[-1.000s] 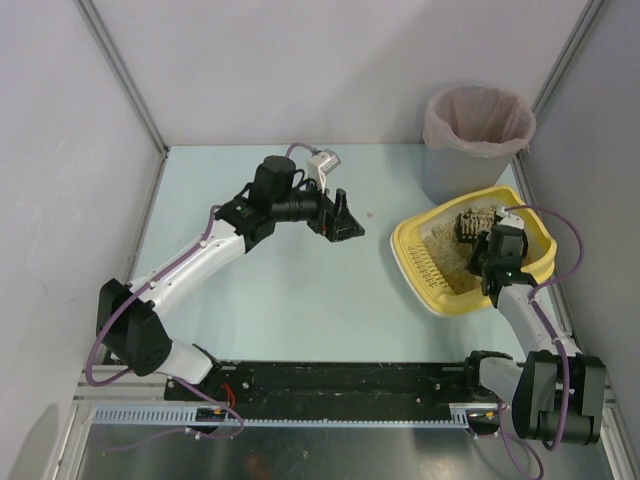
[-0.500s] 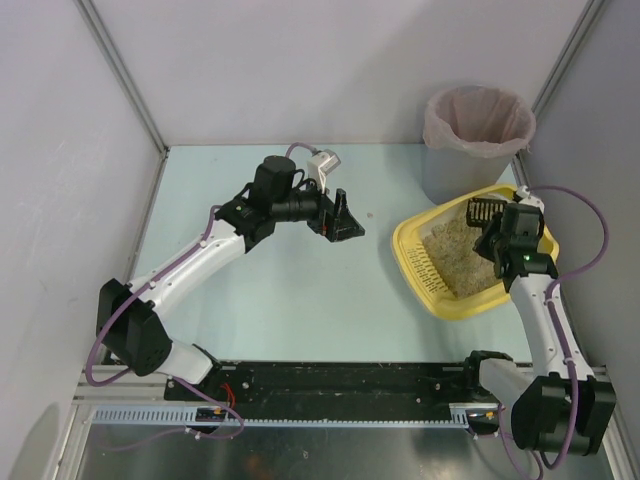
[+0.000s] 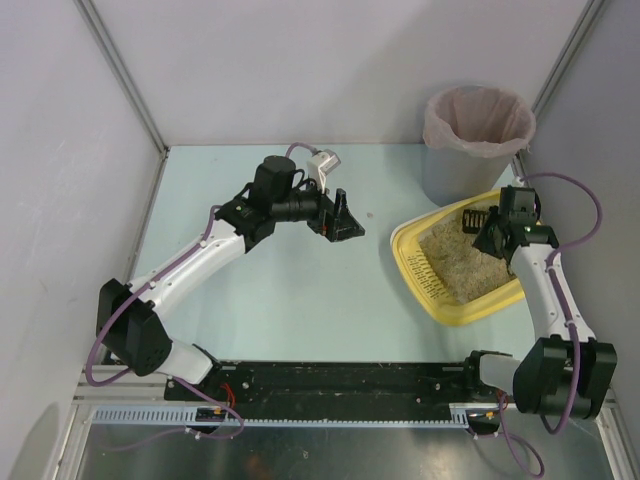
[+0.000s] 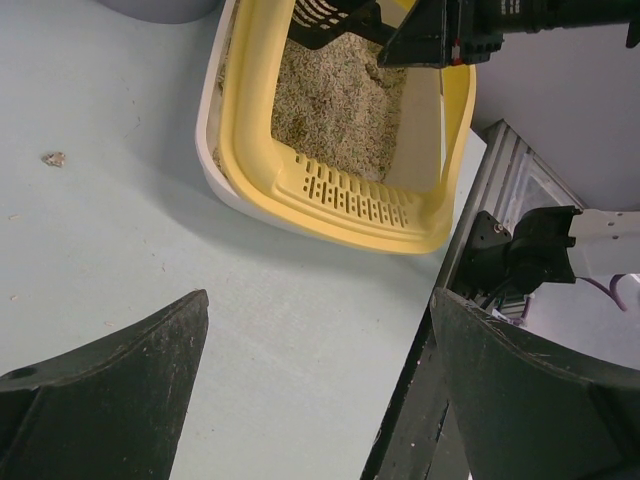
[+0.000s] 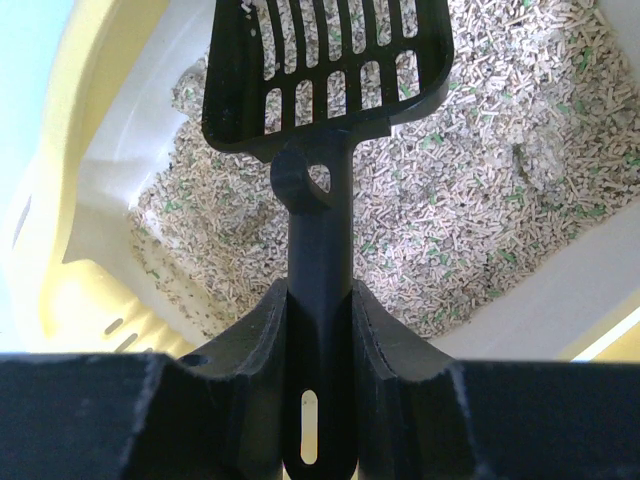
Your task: Clean the litter box
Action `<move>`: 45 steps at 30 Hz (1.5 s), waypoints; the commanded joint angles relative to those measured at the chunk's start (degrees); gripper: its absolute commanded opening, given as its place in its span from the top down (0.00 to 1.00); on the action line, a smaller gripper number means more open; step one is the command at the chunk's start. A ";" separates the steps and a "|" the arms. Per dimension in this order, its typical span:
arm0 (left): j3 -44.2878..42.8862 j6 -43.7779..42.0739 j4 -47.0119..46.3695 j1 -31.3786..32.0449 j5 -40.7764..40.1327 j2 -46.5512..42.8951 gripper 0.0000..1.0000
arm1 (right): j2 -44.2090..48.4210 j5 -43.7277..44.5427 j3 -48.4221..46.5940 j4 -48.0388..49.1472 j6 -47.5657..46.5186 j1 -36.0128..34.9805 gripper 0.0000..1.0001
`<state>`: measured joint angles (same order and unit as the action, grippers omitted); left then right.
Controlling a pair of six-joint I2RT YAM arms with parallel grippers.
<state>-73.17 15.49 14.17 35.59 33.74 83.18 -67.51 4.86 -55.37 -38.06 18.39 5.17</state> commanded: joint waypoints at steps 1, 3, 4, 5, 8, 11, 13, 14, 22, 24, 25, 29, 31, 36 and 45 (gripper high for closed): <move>-0.13 -0.19 -2.40 0.18 1.68 -2.05 0.05 | -3.76 -0.47 -5.79 -4.20 0.59 0.46 1.00; -0.13 -0.28 -2.31 0.18 1.33 -1.88 0.05 | -4.82 -0.21 -8.07 -6.66 0.51 0.46 1.00; -0.22 -0.28 -2.31 0.18 1.25 -1.79 0.05 | -5.52 -0.03 -8.78 -7.63 0.59 0.46 1.00; -0.14 -0.19 -2.31 0.18 0.90 -1.70 0.06 | -6.14 0.06 -9.66 -9.73 0.42 0.63 1.00; -0.05 0.59 -2.22 0.18 0.28 -0.91 0.06 | -8.08 -0.55 -13.00 -14.05 -0.37 0.89 1.00; -0.22 1.21 -2.22 0.44 1.24 -0.03 0.07 | -9.66 -1.17 -15.98 -17.39 -0.55 1.16 1.00; -0.22 1.21 -2.31 0.70 1.16 0.23 0.07 | -10.28 -1.26 -18.62 -19.58 -0.81 1.33 1.00; -0.22 1.13 -2.22 0.70 1.16 0.14 0.07 | -10.97 -1.52 -19.67 -20.46 -0.99 1.51 1.00; -0.13 1.21 -2.31 0.79 1.16 0.67 0.08 | -17.04 -6.88 -25.13 -28.63 -3.98 4.50 1.00; -0.22 1.30 -2.22 0.79 1.16 0.93 0.08 | -18.70 -7.50 -25.66 -29.17 -4.59 4.76 1.00; -0.22 1.39 -2.31 0.79 1.50 1.02 0.08 | -19.15 -7.76 -25.92 -29.52 -5.12 4.94 1.00; -0.22 1.57 -2.31 0.79 1.86 1.37 0.08 | -22.49 -7.85 -29.16 -29.70 -5.30 5.29 1.00; -0.22 1.65 -2.22 0.79 1.86 1.38 0.08 | -24.85 -6.98 -30.66 -29.70 -5.30 5.38 1.00; -0.22 1.57 -2.31 0.79 1.86 1.55 0.08 | -30.48 -4.96 -34.61 -30.14 -4.77 5.90 1.00; -0.22 1.83 -2.22 0.79 1.86 1.81 0.08 | -36.21 -1.35 -38.05 -29.09 -7.39 6.08 1.00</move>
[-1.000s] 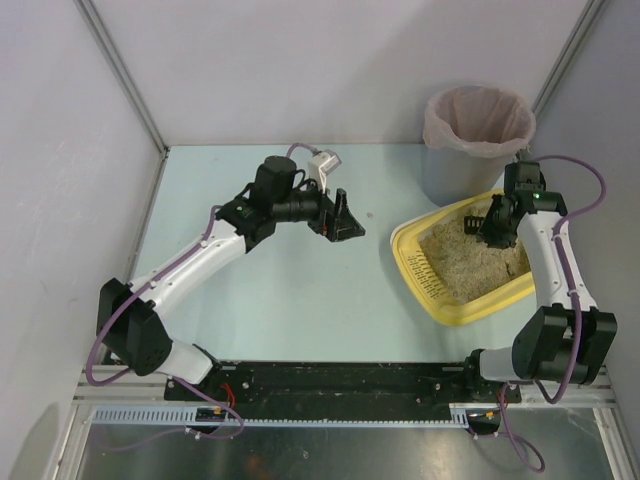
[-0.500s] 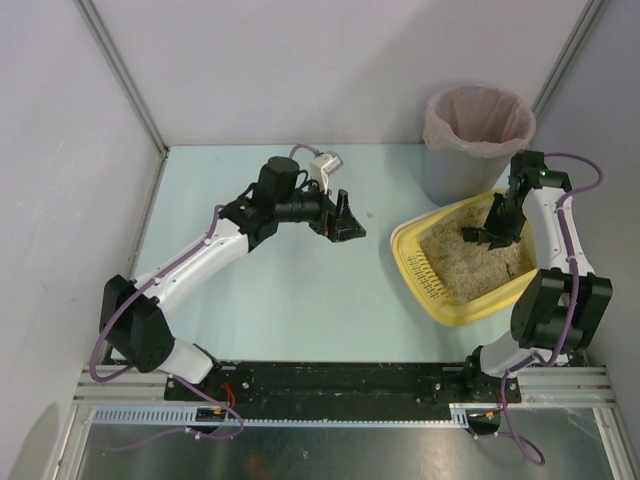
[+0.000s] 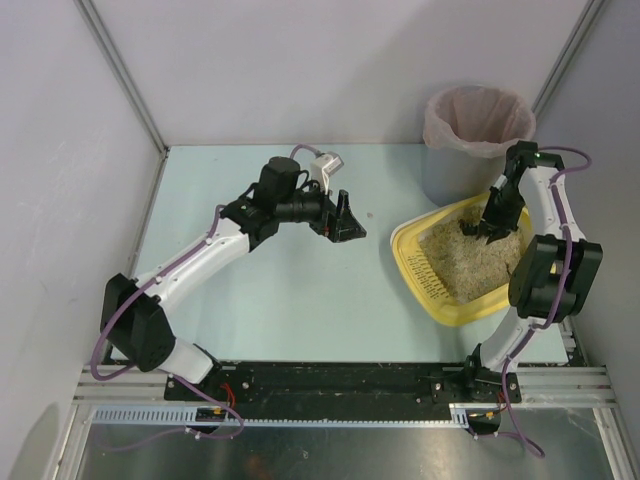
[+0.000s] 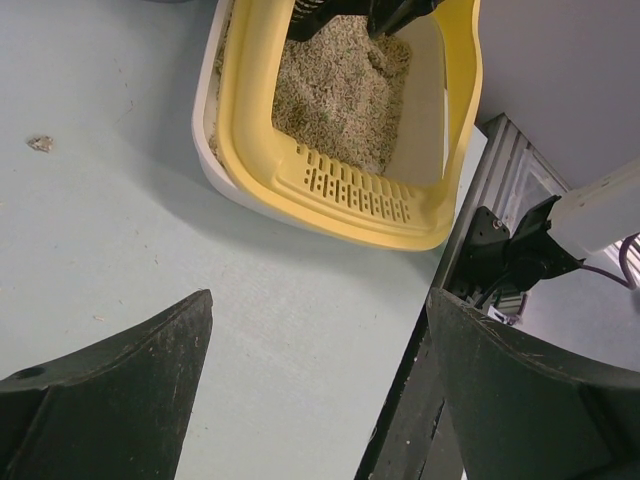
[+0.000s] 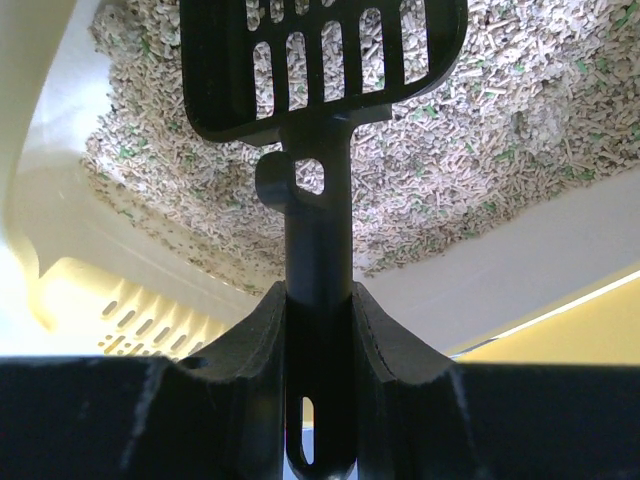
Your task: Clean the litter box
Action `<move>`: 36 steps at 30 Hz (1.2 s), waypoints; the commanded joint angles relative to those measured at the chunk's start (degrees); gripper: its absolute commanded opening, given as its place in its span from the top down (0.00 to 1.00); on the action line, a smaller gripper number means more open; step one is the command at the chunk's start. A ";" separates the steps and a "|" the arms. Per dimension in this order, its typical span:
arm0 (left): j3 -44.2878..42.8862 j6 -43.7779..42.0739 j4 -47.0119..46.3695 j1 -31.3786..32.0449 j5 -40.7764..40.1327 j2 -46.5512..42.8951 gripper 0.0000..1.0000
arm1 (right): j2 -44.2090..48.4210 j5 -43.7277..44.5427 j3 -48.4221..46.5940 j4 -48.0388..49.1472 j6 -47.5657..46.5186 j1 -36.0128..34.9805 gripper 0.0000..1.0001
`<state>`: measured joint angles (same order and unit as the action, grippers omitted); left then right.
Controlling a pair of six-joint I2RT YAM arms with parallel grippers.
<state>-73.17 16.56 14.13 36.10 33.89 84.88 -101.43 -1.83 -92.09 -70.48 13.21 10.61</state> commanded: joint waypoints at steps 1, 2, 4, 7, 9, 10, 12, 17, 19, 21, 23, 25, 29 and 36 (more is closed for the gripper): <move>-0.22 0.76 -2.26 0.29 1.79 0.11 0.08 | -2.20 5.60 -0.64 3.76 -3.10 0.64 1.00; -0.22 0.84 -2.18 0.29 1.97 0.20 0.08 | -2.02 6.21 -0.02 4.46 -4.06 0.64 1.00; -0.22 1.02 -2.18 0.29 2.41 0.20 0.08 | -1.14 7.18 1.82 7.10 -6.88 0.64 1.00; -0.22 1.20 -2.26 0.29 2.50 0.37 0.08 | 0.87 6.92 6.56 11.93 -10.47 0.64 1.00; -0.14 1.11 -2.27 0.29 2.41 0.29 0.08 | 2.45 6.14 9.82 15.61 -12.06 0.64 1.00; -0.13 1.11 -2.18 0.29 2.41 0.28 0.08 | 2.90 6.31 10.52 16.68 -12.42 0.64 1.00; -0.13 1.02 -2.27 0.29 2.23 0.29 0.08 | 3.86 6.48 12.45 19.83 -12.86 0.64 1.00; -0.13 1.02 -2.27 0.29 2.15 0.20 0.08 | 7.12 5.17 16.85 26.96 -13.04 0.46 1.00; -0.05 1.02 -2.35 0.29 2.15 0.11 0.08 | 8.26 4.55 18.96 28.37 -13.12 0.46 1.00; -0.13 1.02 -2.35 0.29 2.15 0.11 0.08 | 8.96 3.41 20.54 30.66 -13.12 0.64 1.00; -0.13 1.02 -2.27 0.29 2.15 -0.07 0.08 | 10.27 2.36 22.83 33.11 -12.34 0.81 1.00; -0.13 1.02 -2.27 0.29 2.15 -0.15 0.08 | 11.51 -0.36 25.72 35.22 -11.02 1.08 1.00; -0.05 1.02 -2.27 0.29 2.23 -0.24 0.08 | 14.76 -3.61 29.86 40.58 -8.12 1.95 1.00; -0.13 1.20 -2.35 0.29 2.50 -0.24 0.08 | 18.01 -7.31 33.91 42.70 -6.09 3.80 1.00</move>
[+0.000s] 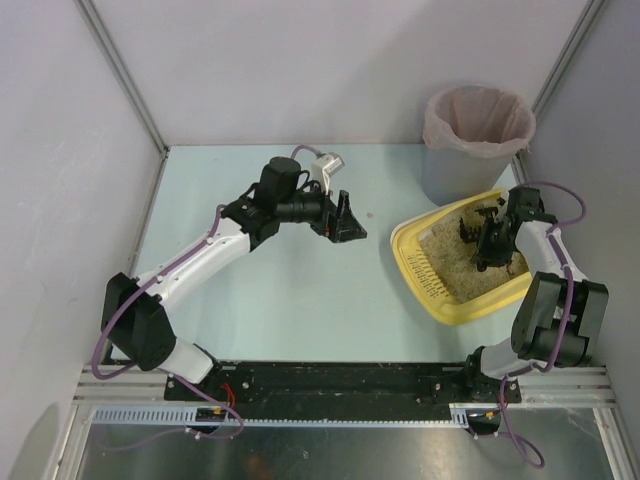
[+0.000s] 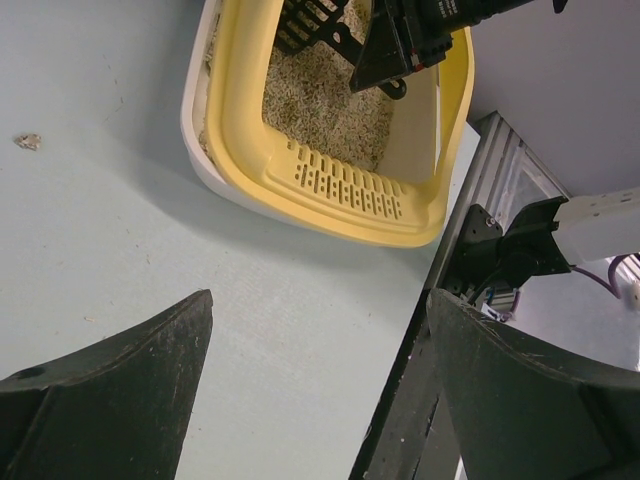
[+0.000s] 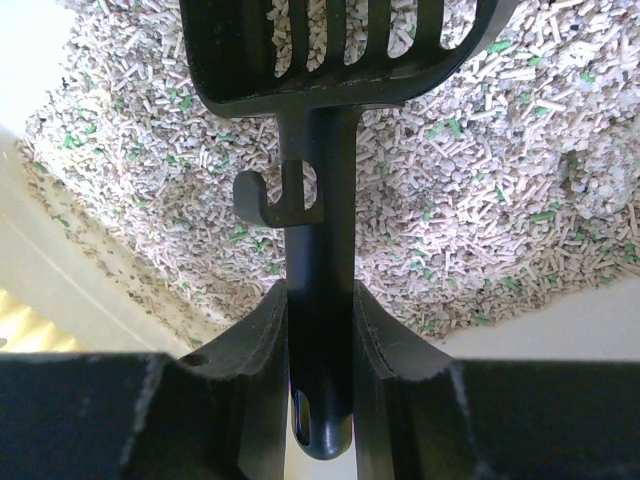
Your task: Clean the litter box
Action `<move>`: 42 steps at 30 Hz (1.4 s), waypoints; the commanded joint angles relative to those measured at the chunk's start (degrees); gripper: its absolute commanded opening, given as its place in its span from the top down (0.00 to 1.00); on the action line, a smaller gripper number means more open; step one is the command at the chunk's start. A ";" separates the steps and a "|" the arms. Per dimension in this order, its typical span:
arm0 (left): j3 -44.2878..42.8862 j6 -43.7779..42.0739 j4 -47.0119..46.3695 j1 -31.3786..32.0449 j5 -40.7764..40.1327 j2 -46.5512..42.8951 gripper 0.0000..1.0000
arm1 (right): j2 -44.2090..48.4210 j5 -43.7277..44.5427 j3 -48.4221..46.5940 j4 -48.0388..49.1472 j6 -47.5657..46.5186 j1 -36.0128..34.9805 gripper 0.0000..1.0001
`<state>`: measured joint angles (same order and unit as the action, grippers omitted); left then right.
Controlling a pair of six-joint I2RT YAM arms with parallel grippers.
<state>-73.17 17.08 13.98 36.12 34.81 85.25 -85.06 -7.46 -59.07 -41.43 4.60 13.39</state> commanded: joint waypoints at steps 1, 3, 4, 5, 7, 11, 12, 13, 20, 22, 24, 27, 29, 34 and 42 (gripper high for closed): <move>-0.05 0.76 -2.11 0.36 1.67 -0.61 0.08 | 1.65 -2.89 1.15 14.27 2.78 1.72 1.00; -0.13 0.85 -2.11 0.36 1.67 -0.44 0.08 | 1.82 -4.48 1.85 14.71 2.96 2.34 1.00; -0.05 0.85 -2.11 0.36 1.75 -0.44 0.08 | 1.82 -5.79 2.11 15.58 3.13 2.78 1.00; -0.13 0.85 -2.20 0.44 1.76 -0.44 0.08 | 1.82 -6.68 2.72 16.20 3.22 3.05 1.00; -0.13 0.85 -2.11 0.44 1.67 -0.44 0.08 | 2.00 -9.04 3.43 18.39 3.48 3.14 1.00; -0.05 0.76 -2.11 0.53 1.67 -0.26 0.08 | 2.09 -11.78 4.31 20.60 3.66 3.14 1.00; -0.05 0.76 -2.11 0.53 1.58 -0.35 0.08 | 2.26 -12.31 4.66 21.38 3.57 3.14 1.00; -0.05 0.76 -2.11 0.53 1.58 -0.18 0.08 | 2.96 -13.01 4.93 21.74 3.57 3.14 1.00; -0.05 0.94 -2.11 0.62 1.84 0.17 0.08 | 6.04 -13.89 7.56 23.94 2.52 3.40 1.00; -0.05 0.94 -2.11 0.71 1.84 0.00 0.08 | 6.22 -14.50 8.17 24.29 2.43 3.84 1.00; -0.05 1.02 -2.11 0.79 1.84 0.09 0.08 | 6.66 -15.56 8.62 24.90 2.87 4.10 1.00; -0.05 1.02 -2.20 0.88 1.84 0.09 0.08 | 7.01 -15.39 8.71 24.12 3.40 4.45 1.00; -0.05 1.02 -2.20 0.80 1.84 0.09 0.08 | 7.01 -16.17 8.79 23.50 4.01 5.42 1.00; -0.05 1.20 -2.20 1.15 2.02 0.26 0.08 | 7.18 -20.31 8.88 22.54 7.08 7.00 1.00; -0.13 1.29 -2.20 1.50 1.93 0.44 0.08 | 5.87 -20.94 8.62 21.22 12.54 9.90 1.00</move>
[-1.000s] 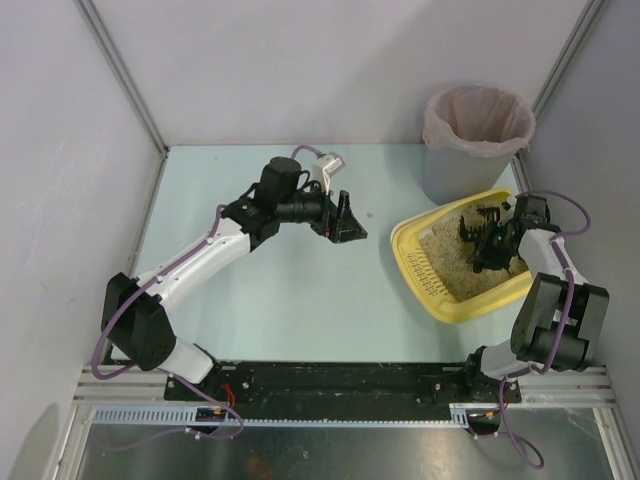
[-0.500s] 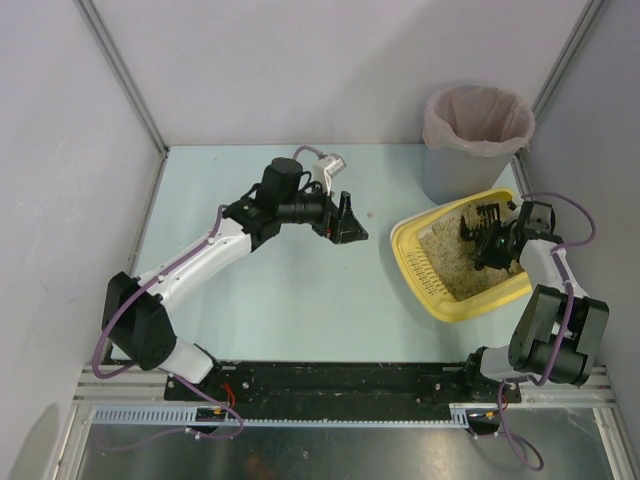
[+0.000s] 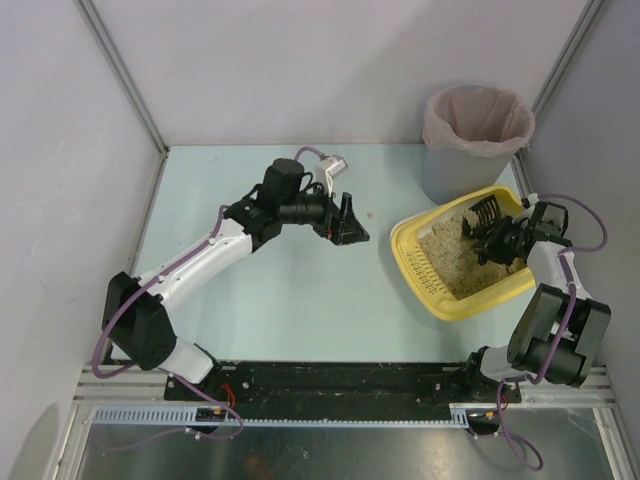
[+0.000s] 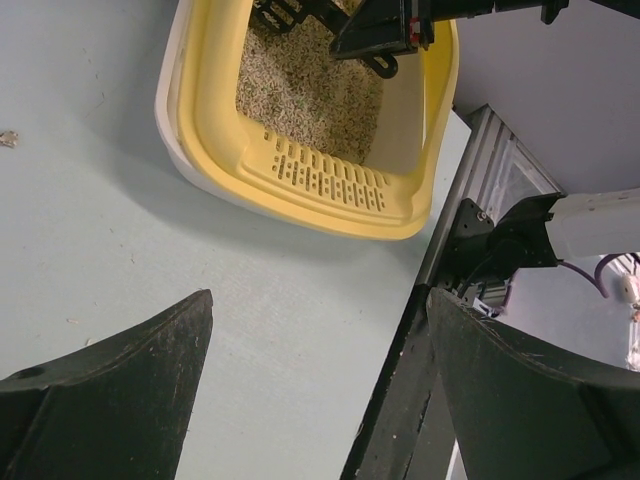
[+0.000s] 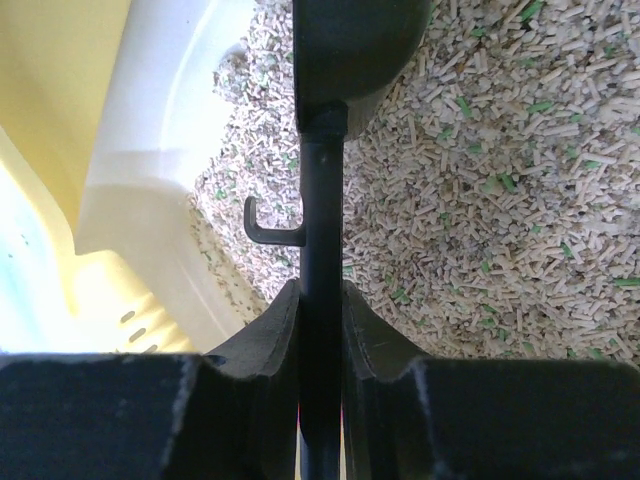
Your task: Clean the litter box
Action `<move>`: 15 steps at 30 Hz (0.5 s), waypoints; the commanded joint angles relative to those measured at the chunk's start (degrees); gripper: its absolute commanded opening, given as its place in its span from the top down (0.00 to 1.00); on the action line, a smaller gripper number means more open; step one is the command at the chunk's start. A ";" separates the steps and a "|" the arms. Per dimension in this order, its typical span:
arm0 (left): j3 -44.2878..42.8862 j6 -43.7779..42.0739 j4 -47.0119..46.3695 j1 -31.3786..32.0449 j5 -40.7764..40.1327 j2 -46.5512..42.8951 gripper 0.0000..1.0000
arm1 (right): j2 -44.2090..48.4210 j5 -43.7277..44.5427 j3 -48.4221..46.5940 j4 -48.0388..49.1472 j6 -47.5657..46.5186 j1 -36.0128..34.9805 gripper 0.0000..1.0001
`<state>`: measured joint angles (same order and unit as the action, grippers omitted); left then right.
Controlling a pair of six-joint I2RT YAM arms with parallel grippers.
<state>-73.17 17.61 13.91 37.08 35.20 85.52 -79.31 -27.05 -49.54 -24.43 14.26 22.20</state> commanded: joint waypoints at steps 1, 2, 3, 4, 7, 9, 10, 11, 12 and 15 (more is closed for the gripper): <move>-0.05 0.68 -2.05 0.54 1.54 0.09 0.08 | -0.40 -0.99 -0.91 3.95 2.79 1.10 1.00; -0.05 0.68 -2.13 0.71 1.54 0.18 0.08 | -0.58 -0.73 -0.91 3.34 2.88 1.10 1.00; -0.05 0.68 -2.13 0.63 1.54 0.18 0.08 | -0.76 -0.12 -0.91 3.16 3.05 1.18 1.00; -0.05 0.68 -2.13 0.62 1.45 0.18 0.08 | -1.02 -0.11 -0.91 2.81 3.23 1.27 1.00; -0.05 0.76 -2.13 0.71 1.45 0.27 0.08 | -1.81 -1.16 -1.08 2.02 4.37 1.45 1.00; -0.05 0.76 -2.13 0.71 1.45 0.18 0.08 | -1.12 0.14 -1.17 0.96 4.98 1.36 1.00; -0.05 0.76 -2.05 0.80 1.45 0.18 0.08 | -0.85 0.94 -1.26 0.35 5.16 1.36 1.00; 0.04 0.76 -2.13 0.89 1.45 0.00 0.08 | -0.33 1.38 -1.35 -0.96 5.42 1.45 1.00; -0.05 0.85 -2.05 0.89 1.45 0.09 0.08 | 0.03 1.12 -1.52 -1.50 5.86 1.45 1.00; -0.13 0.94 -2.13 0.98 1.63 0.09 0.08 | 0.64 -0.20 -1.53 -3.43 6.83 1.36 1.00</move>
<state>-73.17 17.74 13.85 37.56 35.20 85.78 -80.38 -27.75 -49.54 -24.93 18.76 23.22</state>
